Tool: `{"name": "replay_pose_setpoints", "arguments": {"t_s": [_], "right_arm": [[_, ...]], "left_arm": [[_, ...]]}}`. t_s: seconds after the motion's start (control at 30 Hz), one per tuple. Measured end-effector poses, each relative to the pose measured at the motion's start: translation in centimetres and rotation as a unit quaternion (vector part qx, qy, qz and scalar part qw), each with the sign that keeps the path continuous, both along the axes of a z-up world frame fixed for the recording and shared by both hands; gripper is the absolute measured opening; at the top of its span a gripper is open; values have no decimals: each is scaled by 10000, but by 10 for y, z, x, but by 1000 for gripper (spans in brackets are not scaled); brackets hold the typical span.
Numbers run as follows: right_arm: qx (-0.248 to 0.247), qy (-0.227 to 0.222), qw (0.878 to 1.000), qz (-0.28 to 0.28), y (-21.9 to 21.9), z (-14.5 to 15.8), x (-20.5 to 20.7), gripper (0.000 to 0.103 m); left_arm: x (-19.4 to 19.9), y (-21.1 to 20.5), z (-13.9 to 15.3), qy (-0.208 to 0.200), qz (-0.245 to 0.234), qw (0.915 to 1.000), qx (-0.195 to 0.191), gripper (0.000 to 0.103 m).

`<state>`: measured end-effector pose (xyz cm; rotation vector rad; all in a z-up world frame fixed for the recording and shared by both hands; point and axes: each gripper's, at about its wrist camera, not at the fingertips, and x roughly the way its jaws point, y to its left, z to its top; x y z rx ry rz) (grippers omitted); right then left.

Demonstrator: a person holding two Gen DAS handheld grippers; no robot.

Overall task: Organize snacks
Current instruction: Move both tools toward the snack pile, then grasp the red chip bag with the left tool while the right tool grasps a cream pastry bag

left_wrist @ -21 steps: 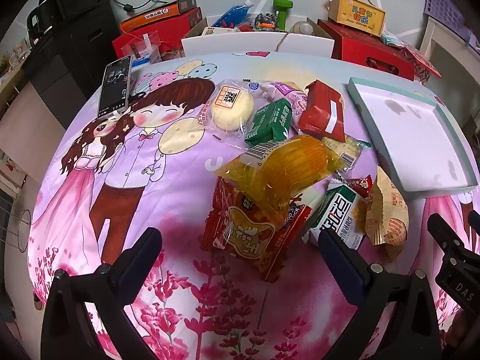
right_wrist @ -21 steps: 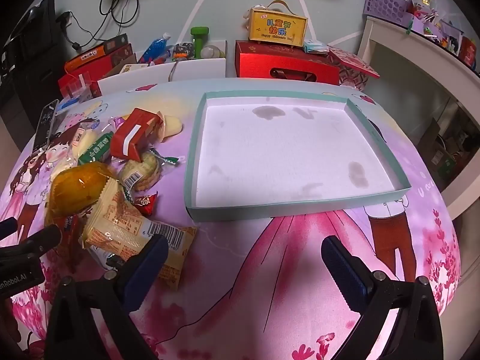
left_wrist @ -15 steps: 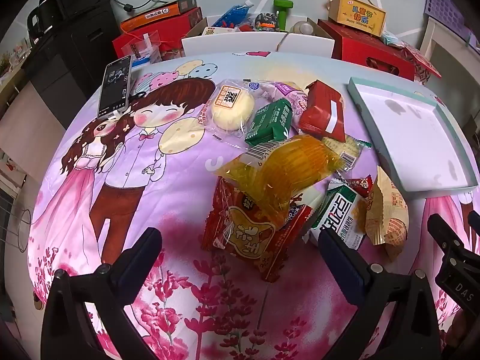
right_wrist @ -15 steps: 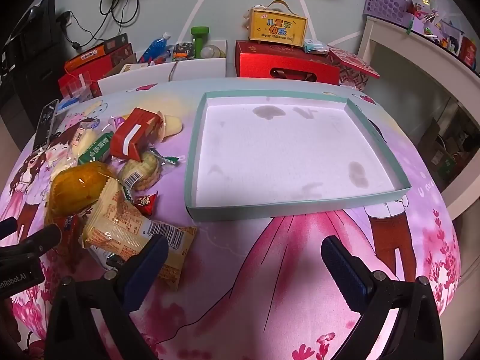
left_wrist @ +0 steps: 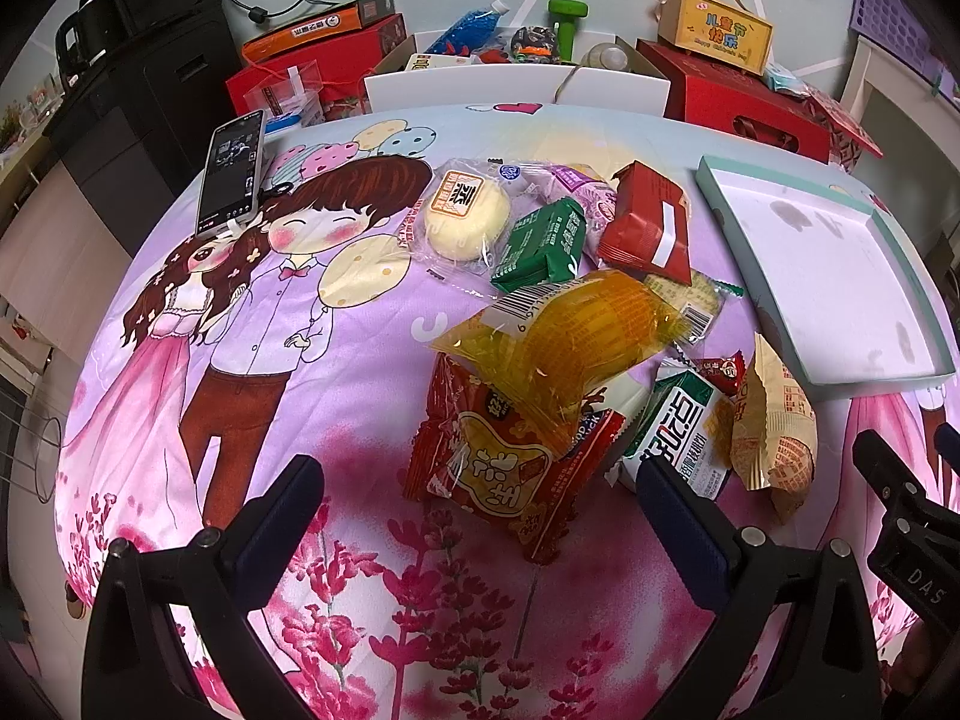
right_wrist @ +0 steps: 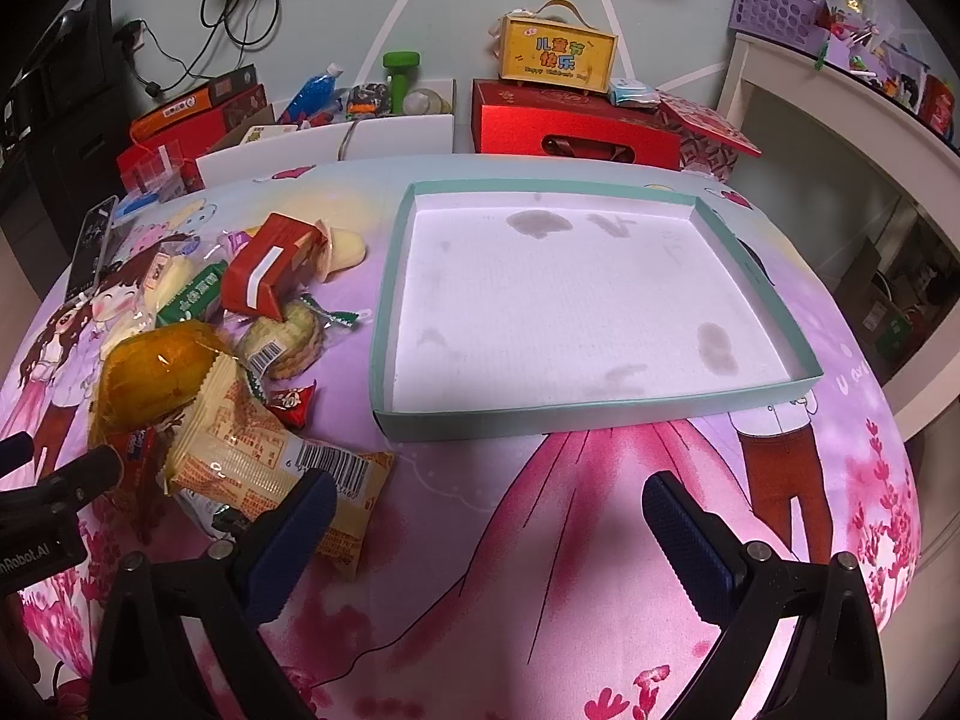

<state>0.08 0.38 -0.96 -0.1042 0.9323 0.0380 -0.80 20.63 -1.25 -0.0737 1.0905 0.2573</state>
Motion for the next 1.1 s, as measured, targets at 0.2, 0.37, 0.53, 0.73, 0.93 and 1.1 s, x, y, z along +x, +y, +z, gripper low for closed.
{"name": "replay_pose_setpoints", "arguments": {"t_s": [0.2, 0.37, 0.53, 0.73, 0.93, 1.1], "right_arm": [[-61, 35, 9999, 113, 5, -3, 0, 103], [-57, 64, 9991, 426, 18, -3, 3, 103], [-146, 9, 9956, 921, 41, -5, 1, 103], [-164, 77, 9900, 1396, 61, -8, -1, 96], [-180, 352, 9856, 1647, 72, -18, 2, 81], [-99, 479, 9837, 1729, 77, -23, 10, 71]], "left_arm": [[-2, 0, 1, 1, 67, 10000, -61, 103], [1, 16, -4, 44, 216, 9996, -161, 103], [-2, 29, -7, 96, 449, 9986, -261, 103], [2, 28, -12, 205, 397, 9985, -332, 103], [13, 30, -24, 433, 422, 9975, -357, 103], [24, 27, -35, 575, 293, 9969, -454, 103]]}}
